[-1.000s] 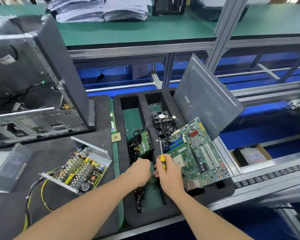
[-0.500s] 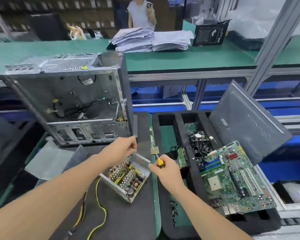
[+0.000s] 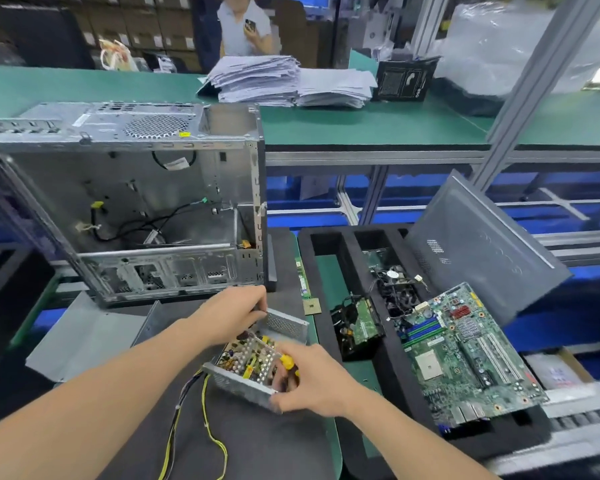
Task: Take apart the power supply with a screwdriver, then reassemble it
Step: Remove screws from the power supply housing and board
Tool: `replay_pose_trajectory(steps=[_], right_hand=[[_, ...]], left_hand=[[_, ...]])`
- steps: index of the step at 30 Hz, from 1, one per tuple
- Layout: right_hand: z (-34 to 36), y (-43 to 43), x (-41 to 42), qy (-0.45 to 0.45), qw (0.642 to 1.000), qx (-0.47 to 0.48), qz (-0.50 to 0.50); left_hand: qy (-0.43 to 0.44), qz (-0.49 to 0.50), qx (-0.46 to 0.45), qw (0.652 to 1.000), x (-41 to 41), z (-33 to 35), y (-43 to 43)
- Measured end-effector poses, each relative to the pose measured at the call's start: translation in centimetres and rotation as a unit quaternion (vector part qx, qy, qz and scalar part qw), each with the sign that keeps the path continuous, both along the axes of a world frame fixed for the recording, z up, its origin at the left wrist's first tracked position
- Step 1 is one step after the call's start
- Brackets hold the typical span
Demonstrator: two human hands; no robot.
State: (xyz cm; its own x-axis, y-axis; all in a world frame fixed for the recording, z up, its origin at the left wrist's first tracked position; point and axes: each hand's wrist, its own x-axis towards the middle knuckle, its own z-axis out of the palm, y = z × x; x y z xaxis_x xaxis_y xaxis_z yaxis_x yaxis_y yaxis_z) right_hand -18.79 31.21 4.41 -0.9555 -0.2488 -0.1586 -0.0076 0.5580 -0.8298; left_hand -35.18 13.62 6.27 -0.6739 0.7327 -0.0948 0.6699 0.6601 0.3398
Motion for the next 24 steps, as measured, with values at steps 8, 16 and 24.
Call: replay_pose_trajectory(steps=[8,16,24], right_hand=[[1.3,2.7,-2.5,-0.026,0.998,0.050,-0.037],[0.2,3.1,-5.4,0.032,0.976,0.061,-0.205],[-0.7,1.8,-6.9,0.013,0.928,-0.035,-0.370]], left_hand=[[-0.048,0.111,0.062,0.991,-0.9,-0.7,-4.5],[-0.142,0.294,0.166,0.931,-0.2,-1.5,-7.8],[-0.249,0.364,0.215,0.871,1.3,-3.4,-8.5]])
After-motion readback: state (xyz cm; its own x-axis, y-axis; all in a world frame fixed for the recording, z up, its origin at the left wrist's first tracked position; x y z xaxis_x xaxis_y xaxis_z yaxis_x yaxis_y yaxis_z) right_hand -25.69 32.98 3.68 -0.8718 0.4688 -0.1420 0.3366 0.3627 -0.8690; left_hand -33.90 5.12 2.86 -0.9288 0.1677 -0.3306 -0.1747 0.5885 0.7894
